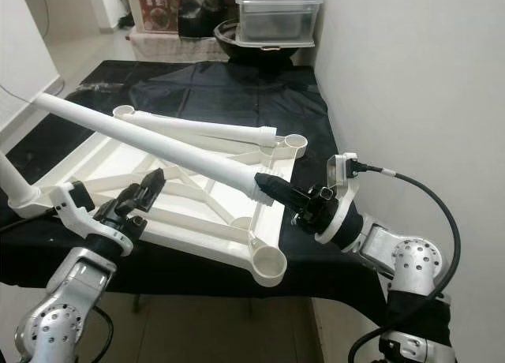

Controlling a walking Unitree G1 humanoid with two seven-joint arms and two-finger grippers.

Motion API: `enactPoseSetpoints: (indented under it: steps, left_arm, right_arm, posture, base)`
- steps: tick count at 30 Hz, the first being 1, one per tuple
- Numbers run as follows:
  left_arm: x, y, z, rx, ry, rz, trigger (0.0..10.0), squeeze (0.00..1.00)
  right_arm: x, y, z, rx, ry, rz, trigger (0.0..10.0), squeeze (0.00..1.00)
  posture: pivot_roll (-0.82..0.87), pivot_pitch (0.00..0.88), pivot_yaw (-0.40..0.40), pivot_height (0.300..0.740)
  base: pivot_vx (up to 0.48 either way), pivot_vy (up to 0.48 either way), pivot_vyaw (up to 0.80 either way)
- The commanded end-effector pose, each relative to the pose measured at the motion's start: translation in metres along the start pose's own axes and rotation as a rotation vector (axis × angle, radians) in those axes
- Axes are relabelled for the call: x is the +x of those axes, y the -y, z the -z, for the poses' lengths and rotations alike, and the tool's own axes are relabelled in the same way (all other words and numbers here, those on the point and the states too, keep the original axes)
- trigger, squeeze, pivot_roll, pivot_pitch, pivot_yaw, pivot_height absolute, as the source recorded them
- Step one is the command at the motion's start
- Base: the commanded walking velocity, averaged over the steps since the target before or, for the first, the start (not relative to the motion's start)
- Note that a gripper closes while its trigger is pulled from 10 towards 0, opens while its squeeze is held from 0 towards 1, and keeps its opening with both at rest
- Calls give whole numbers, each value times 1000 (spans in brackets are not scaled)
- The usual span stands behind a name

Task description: Building children table

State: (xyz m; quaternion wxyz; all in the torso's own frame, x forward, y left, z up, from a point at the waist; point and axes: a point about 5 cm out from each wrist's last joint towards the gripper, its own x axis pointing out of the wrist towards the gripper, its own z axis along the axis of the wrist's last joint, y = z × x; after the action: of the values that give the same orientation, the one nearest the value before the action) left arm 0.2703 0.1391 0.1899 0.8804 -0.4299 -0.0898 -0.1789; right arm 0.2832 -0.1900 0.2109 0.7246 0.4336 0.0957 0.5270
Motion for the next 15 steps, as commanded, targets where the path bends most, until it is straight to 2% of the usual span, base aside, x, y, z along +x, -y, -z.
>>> enactPoseSetpoints:
  steps: [1,3,5,8,11,15]
  left_arm:
    - [-2,6,-1,-46,-10,58,10000,0]
    - [-3,8,0,-59,-22,86,10000,0]
    - [-5,13,-4,-138,-43,134,10000,0]
    - [-5,15,-5,-165,-47,155,10000,0]
    - [-7,23,-8,-202,-65,232,10000,0]
    - [-9,28,-14,-243,-54,279,10000,0]
  right_arm:
    - [1,-6,4,3,-15,-64,0,0]
    - [1,-7,5,8,-23,-75,0,0]
    - [1,-11,10,30,-43,-112,0,0]
    - [2,-12,12,38,-48,-123,0,0]
    - [2,-11,19,61,-65,-130,0,0]
    - [2,-10,22,77,-72,-130,0,0]
  posture:
    - [54,86,-30,740]
    - [54,87,-30,740]
    - [51,88,-31,740]
    - [51,88,-31,740]
    - [54,89,-33,740]
    - [55,89,-34,740]
  base:
    - [0,0,0]
    - [0,0,0]
    - [0,0,0]
    - [0,0,0]
    - [0,0,0]
    - [0,0,0]
